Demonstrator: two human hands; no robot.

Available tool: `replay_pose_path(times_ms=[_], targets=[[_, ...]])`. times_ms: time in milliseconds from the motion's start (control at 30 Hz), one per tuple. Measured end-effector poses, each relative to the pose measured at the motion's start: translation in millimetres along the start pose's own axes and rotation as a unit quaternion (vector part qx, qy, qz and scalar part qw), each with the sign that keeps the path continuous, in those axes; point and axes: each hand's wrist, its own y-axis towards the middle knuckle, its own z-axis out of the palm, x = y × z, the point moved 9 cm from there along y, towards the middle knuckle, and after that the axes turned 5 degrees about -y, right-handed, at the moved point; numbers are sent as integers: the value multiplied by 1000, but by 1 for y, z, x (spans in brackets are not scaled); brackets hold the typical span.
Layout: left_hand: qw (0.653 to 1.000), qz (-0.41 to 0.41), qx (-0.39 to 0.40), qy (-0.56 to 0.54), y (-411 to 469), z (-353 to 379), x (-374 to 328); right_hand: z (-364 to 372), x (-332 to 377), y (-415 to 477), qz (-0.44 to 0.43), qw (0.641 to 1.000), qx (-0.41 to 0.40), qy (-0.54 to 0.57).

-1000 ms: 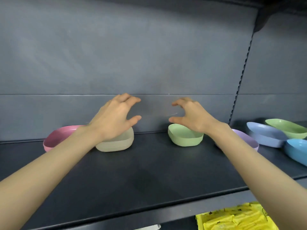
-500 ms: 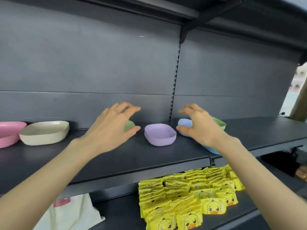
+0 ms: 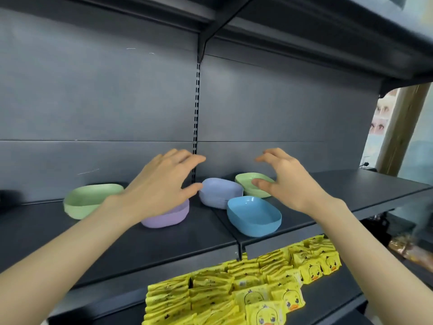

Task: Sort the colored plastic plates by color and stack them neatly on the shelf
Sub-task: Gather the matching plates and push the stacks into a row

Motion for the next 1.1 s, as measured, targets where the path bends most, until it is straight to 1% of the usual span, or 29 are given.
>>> replay_pose_path(times_ms=[267, 367, 600, 700, 833, 967, 1100], targets=[[998, -8, 26, -49, 70, 77, -8, 46, -82, 42, 21, 998, 42, 34], [997, -20, 43, -52, 85, 104, -10, 64, -106, 52, 14, 997, 56, 48], [996, -42, 56, -50, 134, 155, -28, 95, -171, 82, -8, 994, 76, 82], [994, -73, 63, -46, 156, 181, -36, 110, -199, 96, -30, 990, 92, 98], [985, -141, 82, -53, 178, 219, -37, 133, -233, 116, -68, 984, 118, 116], [968, -200, 127, -80, 200, 254, -30, 161, -259, 135, -89, 972, 152, 158], [950, -237, 185, -82, 210, 281, -17, 192, -279, 151, -74, 956, 191, 207]])
